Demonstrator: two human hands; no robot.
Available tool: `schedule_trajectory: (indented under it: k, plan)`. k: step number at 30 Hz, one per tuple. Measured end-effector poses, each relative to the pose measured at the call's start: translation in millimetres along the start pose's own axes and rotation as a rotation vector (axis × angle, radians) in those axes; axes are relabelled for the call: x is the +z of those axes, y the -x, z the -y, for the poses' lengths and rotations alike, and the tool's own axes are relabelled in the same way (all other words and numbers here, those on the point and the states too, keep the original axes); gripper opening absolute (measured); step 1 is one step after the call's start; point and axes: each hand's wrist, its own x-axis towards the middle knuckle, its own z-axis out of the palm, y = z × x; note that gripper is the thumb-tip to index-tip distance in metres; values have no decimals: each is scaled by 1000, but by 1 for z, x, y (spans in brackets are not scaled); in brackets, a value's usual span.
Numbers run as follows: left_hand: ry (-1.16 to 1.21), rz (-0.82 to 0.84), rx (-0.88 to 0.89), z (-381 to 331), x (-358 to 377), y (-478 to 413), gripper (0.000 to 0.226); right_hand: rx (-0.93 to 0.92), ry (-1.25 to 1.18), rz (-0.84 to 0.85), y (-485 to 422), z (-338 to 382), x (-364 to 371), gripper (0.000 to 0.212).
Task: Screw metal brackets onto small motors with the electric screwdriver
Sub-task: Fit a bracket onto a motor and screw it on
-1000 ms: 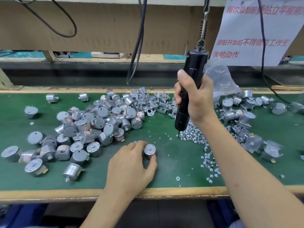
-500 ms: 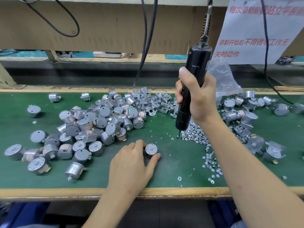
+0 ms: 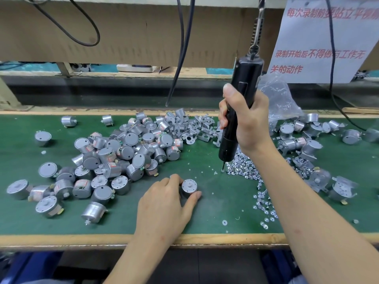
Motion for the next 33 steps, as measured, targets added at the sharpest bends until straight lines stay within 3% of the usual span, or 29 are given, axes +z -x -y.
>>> schedule_trajectory:
  k: [10,18,30,33]
  plan:
    - [18,-21,7,0,1,0,43,8,5,-9,-1,-2,0,29]
    - [37,-20,27,-1,-1,2,29,3,0,-12,-1,-3,-1,29]
    - [4,-6,-2,-1,0,1,38,-6,17,-24,-1,-6,-2,28]
    - [35,11,-18,-3,-3,0,50,-16,28,-36,-1,-8,-1,31]
